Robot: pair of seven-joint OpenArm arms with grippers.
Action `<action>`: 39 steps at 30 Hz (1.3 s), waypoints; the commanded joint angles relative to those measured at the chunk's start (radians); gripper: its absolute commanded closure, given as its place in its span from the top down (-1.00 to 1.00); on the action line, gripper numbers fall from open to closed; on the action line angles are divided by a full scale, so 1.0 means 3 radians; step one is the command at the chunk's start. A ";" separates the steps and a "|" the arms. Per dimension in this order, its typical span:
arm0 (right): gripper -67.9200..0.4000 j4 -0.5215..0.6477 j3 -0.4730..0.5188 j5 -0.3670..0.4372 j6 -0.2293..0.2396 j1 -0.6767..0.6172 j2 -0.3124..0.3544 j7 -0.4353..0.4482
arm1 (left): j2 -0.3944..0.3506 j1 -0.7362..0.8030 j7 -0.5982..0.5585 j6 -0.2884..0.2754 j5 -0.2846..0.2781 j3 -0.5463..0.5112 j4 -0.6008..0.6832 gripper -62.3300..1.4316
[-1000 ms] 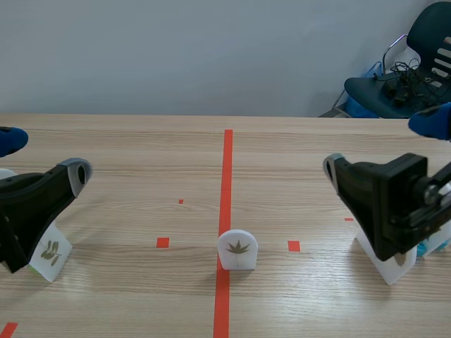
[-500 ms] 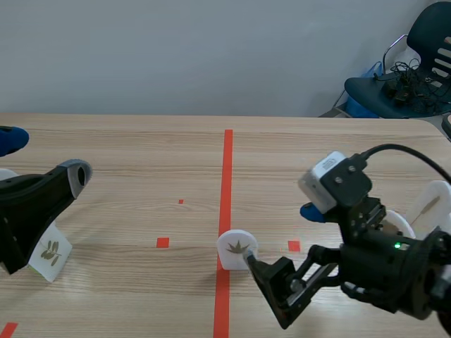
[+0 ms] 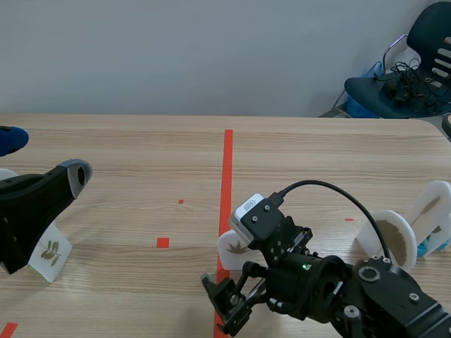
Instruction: Do the leaf sorting experiment
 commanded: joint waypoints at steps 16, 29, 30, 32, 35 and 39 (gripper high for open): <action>-0.85 0.0844 0.0244 0.0003 -0.0006 -0.0161 0.0135 -0.0308 | -0.0003 -0.0010 -0.0045 -0.0009 -0.0047 0.0003 0.0008 1.00; -0.85 0.2042 0.1516 0.0609 -0.0027 -0.1432 0.0205 -0.0605 | -0.0003 -0.0028 -0.0045 -0.0009 -0.0048 0.0003 0.0008 1.00; -0.85 0.2024 0.1600 0.0609 -0.0071 -0.1452 0.0182 -0.0591 | -0.0003 -0.0028 -0.0046 -0.0009 -0.0048 0.0003 0.0008 1.00; -0.85 0.1951 0.1708 0.0609 -0.0200 -0.1443 0.0146 -0.0573 | -0.0003 -0.0028 -0.0046 -0.0009 -0.0048 0.0003 0.0008 1.00; -0.85 0.1737 0.1784 0.0609 -0.0282 -0.1326 0.0121 -0.0373 | -0.0003 -0.0029 -0.0047 -0.0009 -0.0048 0.0003 0.0008 1.00; -0.85 0.1386 0.1785 0.0608 -0.0280 -0.1094 0.0120 -0.0301 | -0.0003 -0.0028 -0.0046 -0.0009 -0.0048 0.0003 0.0008 1.00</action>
